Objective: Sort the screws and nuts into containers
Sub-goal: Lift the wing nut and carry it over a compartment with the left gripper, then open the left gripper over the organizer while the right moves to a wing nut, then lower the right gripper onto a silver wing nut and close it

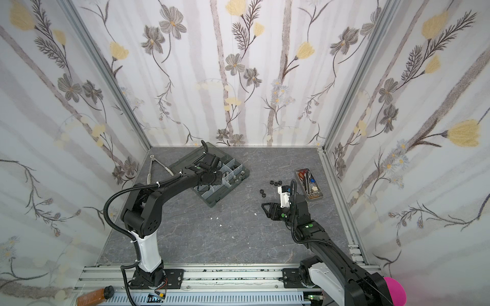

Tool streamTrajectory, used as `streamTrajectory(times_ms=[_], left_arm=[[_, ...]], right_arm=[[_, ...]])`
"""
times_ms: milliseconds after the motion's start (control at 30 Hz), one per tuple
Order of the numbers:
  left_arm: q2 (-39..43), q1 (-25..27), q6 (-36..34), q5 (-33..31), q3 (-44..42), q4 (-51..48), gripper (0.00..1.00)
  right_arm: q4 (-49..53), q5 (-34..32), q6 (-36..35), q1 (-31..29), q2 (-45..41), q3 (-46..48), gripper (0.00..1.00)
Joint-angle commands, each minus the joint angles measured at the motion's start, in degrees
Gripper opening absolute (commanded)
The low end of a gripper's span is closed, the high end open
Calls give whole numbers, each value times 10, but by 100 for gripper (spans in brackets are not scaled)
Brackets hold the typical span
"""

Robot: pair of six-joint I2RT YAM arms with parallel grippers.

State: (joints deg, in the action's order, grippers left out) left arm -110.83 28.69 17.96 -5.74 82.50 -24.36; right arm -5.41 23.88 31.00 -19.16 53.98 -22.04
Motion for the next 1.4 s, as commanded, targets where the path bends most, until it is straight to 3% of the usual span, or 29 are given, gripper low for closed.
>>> streamTrajectory(times_ms=[0, 200, 533, 733, 1100, 1200, 1367], left_arm=[[-7, -6, -7, 2, 10, -2, 16], [-17, -11, -8, 4, 14, -2, 20], [2, -12, -4, -5, 22, -9, 43], [90, -6, 13, 22, -32, 30, 55], [305, -3, 46, 134, -173, 94, 75], [347, -2, 54, 178, -195, 100, 80], [417, 1, 51, 190, -218, 94, 89]], right_arm=[[-21, 8, -6, 0, 4, 2, 59], [-23, 7, -6, 0, 11, 1, 60], [-3, 1, -4, 0, 20, -13, 61], [56, -45, -4, 0, 8, -34, 61], [189, -164, 3, 8, -5, -78, 61], [217, -188, 5, 23, -3, -84, 62], [253, -204, 17, 58, -3, -87, 61]])
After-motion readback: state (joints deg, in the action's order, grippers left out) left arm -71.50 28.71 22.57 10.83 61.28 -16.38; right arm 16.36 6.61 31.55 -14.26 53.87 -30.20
